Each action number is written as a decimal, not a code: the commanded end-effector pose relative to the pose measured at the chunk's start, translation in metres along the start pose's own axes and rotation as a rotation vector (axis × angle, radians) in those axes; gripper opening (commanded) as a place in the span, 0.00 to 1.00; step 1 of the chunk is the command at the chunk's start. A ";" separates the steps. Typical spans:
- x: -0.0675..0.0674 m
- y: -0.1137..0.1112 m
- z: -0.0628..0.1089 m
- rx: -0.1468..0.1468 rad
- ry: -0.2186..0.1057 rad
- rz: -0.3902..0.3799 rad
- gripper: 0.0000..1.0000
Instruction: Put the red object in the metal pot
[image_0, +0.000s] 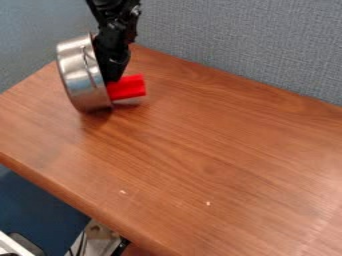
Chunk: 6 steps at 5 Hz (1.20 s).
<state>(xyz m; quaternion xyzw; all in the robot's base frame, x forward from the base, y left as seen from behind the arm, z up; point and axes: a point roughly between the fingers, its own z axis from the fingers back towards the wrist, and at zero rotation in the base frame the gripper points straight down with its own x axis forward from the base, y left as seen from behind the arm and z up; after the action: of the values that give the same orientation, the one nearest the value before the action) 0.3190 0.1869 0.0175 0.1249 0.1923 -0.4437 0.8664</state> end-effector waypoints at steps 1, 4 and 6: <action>0.008 0.019 0.006 0.029 -0.011 -0.025 0.00; 0.018 0.024 0.024 0.056 -0.047 -0.168 0.00; -0.002 0.025 0.002 0.162 -0.115 -0.317 0.00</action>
<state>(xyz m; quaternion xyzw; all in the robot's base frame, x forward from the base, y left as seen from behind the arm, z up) 0.3449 0.1928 0.0168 0.1380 0.1303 -0.6029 0.7749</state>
